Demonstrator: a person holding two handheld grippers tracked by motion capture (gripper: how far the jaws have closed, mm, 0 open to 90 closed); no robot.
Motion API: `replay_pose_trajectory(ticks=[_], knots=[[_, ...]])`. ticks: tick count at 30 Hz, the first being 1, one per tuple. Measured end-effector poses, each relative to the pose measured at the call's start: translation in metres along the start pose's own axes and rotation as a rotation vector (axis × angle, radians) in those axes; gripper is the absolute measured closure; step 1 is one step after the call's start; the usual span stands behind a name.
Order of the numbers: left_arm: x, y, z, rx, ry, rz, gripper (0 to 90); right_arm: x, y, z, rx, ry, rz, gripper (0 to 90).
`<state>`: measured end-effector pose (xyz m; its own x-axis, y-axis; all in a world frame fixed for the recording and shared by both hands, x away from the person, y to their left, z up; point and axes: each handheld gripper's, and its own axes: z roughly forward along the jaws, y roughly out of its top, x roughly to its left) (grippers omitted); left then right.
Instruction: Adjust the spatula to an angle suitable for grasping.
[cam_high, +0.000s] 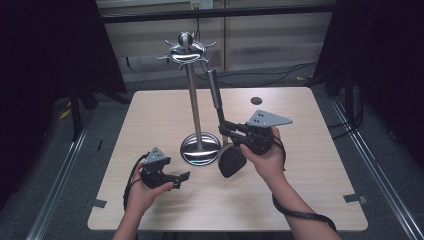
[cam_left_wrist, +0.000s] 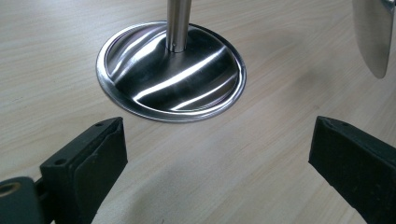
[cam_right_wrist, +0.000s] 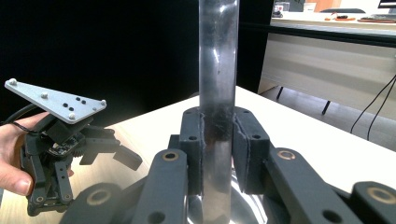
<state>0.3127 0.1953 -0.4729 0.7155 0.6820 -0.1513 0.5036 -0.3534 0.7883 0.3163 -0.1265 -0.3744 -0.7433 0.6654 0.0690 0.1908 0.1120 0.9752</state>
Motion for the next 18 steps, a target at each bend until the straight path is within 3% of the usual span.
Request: replay_pose_trajectory(ticks=[18], knots=[[0.004,-0.002,-0.004,-0.01,0.007,-0.012,4.0,0.003,0.001,0.015,0.009,-0.003,0.012,75.5]])
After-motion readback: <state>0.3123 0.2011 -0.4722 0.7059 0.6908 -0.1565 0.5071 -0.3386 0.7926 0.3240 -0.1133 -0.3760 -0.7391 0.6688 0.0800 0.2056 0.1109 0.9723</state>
